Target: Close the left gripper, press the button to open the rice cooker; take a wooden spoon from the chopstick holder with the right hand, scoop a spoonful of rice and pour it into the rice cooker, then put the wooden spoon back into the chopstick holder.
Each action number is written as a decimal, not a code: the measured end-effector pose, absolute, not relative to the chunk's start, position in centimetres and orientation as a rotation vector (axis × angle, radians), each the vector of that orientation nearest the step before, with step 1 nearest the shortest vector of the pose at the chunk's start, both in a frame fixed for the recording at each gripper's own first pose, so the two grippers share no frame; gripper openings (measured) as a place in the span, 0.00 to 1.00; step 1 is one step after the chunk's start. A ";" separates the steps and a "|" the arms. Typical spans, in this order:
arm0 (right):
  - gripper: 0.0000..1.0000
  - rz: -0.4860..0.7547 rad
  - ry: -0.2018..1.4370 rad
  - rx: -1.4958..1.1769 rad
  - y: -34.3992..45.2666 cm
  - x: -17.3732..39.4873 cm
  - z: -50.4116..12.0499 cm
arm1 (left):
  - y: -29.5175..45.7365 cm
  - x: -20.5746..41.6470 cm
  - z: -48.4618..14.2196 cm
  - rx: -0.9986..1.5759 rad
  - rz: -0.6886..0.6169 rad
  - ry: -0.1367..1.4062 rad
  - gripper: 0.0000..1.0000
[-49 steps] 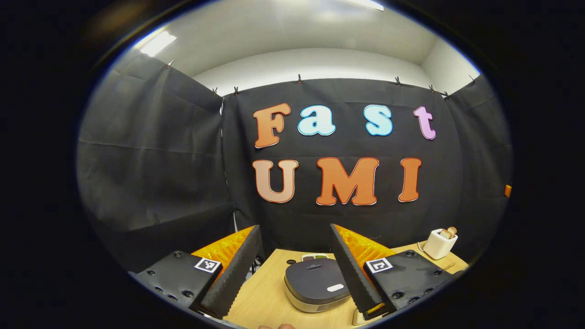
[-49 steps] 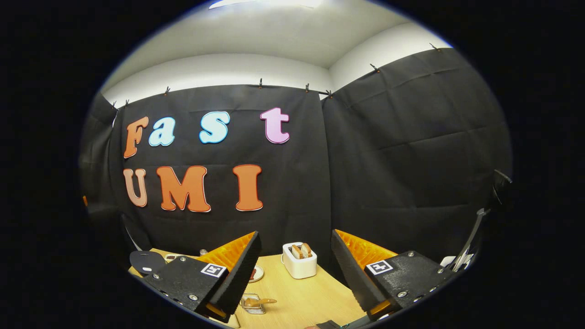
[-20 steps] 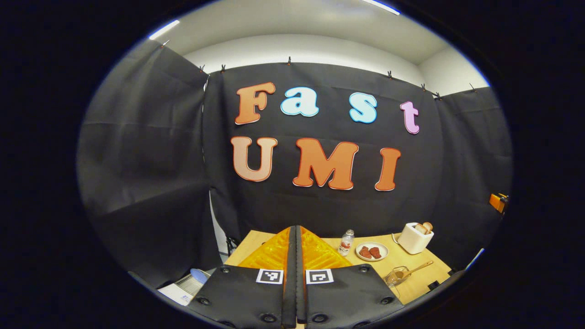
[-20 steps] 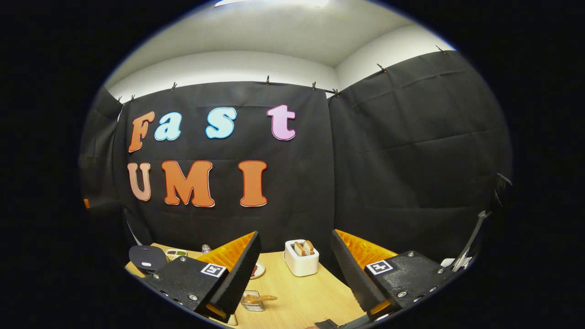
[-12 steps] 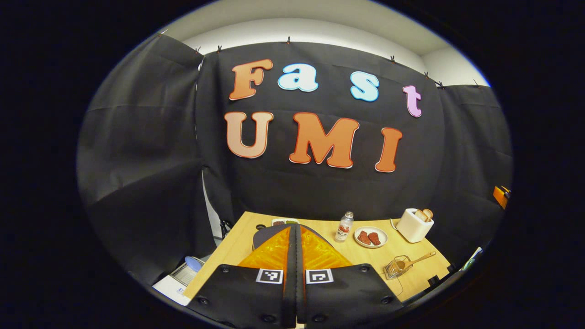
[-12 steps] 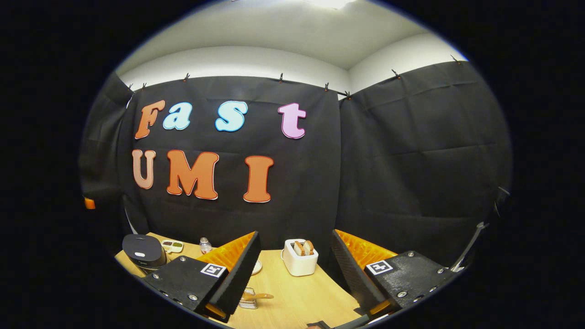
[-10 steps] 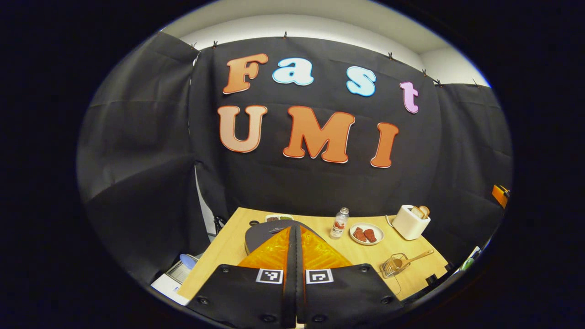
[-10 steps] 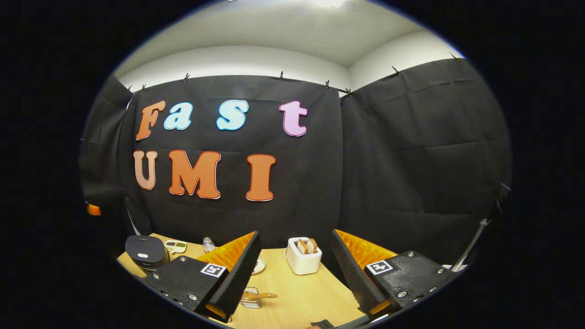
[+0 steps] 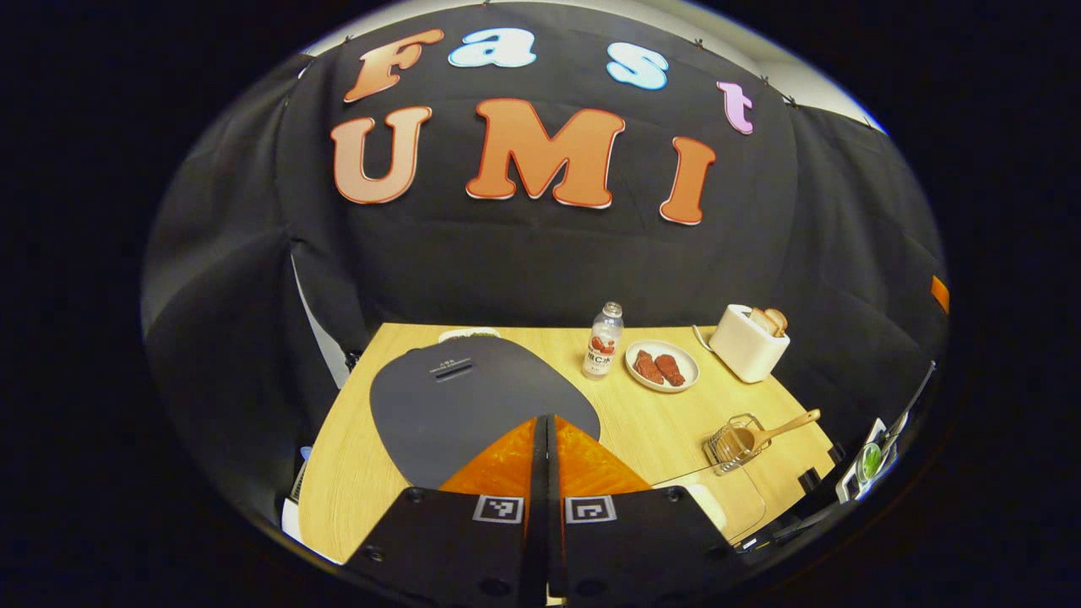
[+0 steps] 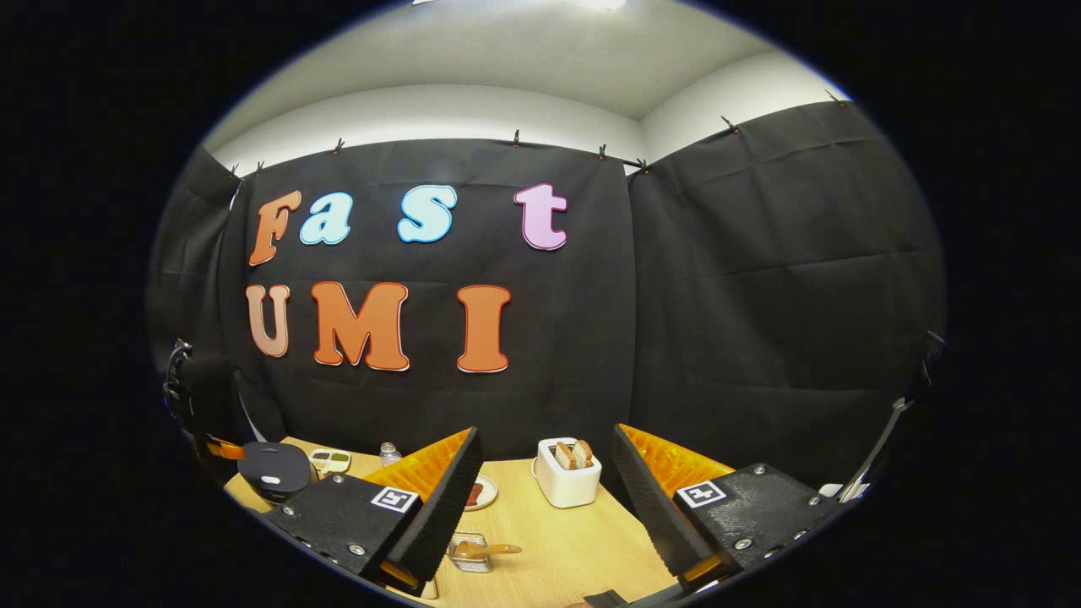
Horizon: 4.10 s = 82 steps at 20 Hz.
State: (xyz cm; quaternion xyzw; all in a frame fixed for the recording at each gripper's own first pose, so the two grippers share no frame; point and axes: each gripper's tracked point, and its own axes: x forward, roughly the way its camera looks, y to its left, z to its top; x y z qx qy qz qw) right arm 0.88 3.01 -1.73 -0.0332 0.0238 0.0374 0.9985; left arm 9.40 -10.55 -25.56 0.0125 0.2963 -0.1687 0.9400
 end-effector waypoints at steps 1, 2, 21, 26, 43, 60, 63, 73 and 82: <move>0.95 0.075 0.054 -0.066 2.9 1.0 -1.9 | -10.6 9.8 -26.6 0.034 -0.338 0.624 0.05; 0.95 0.073 0.057 -0.066 2.7 1.0 -1.9 | -10.6 10.1 -27.5 0.041 -0.334 0.652 0.01; 0.96 0.037 0.117 -0.021 1.2 1.0 -4.1 | -10.5 10.6 -33.1 0.102 -0.285 0.794 0.05; 1.00 0.045 0.123 0.007 1.1 0.4 -4.4 | -10.6 11.0 -32.4 0.142 -0.273 0.729 0.05; 1.00 0.082 0.035 0.046 2.5 0.5 -2.3 | -6.7 7.5 -3.5 0.065 -0.154 0.184 0.04; 0.96 0.127 0.169 0.163 6.6 6.6 -22.3 | 0.3 -0.2 5.0 0.055 0.021 -0.036 0.63; 0.96 0.115 0.226 0.170 6.9 7.3 -26.3 | 1.9 -1.0 5.7 0.078 0.070 -0.060 0.91; 0.94 0.136 0.418 0.352 9.8 7.4 -34.8 | 4.0 -2.1 6.1 0.142 0.149 -0.099 0.96; 0.51 0.108 0.447 0.690 11.2 8.6 -35.6 | 4.7 -0.5 3.8 0.166 0.162 -0.045 1.00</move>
